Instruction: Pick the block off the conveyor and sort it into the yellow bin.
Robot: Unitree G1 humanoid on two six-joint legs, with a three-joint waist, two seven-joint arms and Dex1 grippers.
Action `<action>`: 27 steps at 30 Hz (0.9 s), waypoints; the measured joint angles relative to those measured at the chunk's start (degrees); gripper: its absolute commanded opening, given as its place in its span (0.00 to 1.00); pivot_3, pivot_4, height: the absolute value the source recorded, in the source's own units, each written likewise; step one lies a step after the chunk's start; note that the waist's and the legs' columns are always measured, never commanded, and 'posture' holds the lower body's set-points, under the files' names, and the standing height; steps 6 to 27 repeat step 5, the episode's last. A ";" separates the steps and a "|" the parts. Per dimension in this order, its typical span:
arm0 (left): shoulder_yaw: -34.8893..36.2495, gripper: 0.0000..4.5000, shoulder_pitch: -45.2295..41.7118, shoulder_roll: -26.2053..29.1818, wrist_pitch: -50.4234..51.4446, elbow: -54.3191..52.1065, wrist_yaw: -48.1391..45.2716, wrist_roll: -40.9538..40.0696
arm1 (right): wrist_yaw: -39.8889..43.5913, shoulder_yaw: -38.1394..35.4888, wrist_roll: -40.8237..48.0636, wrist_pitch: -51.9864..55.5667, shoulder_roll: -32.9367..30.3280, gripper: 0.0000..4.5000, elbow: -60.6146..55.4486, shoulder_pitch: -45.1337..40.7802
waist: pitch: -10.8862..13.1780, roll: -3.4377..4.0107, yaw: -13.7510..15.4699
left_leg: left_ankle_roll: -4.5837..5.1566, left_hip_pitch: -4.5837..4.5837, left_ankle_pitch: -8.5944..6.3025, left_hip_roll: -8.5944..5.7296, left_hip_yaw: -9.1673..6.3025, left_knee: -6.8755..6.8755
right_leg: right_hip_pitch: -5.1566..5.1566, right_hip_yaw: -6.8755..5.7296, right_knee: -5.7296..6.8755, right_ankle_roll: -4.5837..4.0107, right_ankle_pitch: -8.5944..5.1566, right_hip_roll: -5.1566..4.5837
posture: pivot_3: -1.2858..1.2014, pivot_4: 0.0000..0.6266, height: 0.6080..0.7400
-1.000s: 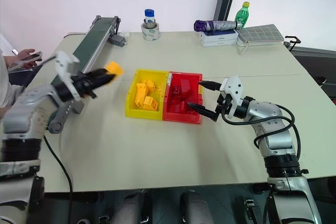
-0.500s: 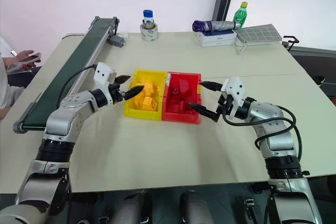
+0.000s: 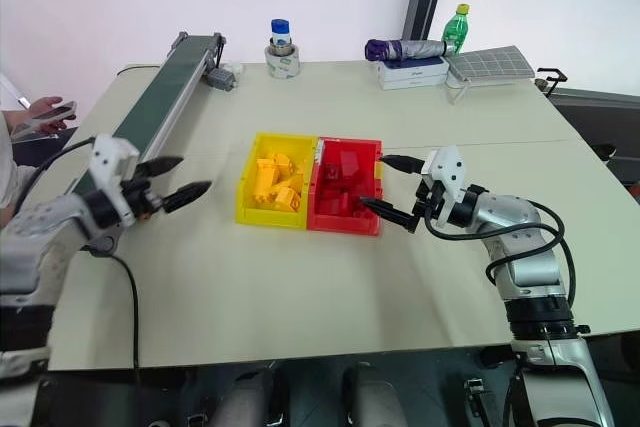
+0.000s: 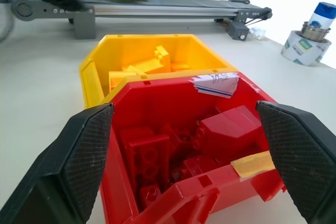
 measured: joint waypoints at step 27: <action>5.91 0.99 4.45 2.07 -0.92 -2.16 -1.23 -1.30 | 0.23 -0.15 0.00 0.02 -0.27 1.00 0.31 -0.15 | 0.00 0.00 0.46 | -0.01 0.01 -0.01 -0.01 0.05 0.01 | 0.02 -0.01 -0.02 -0.24 -0.12 -0.14 | 0.52 0.24 1.00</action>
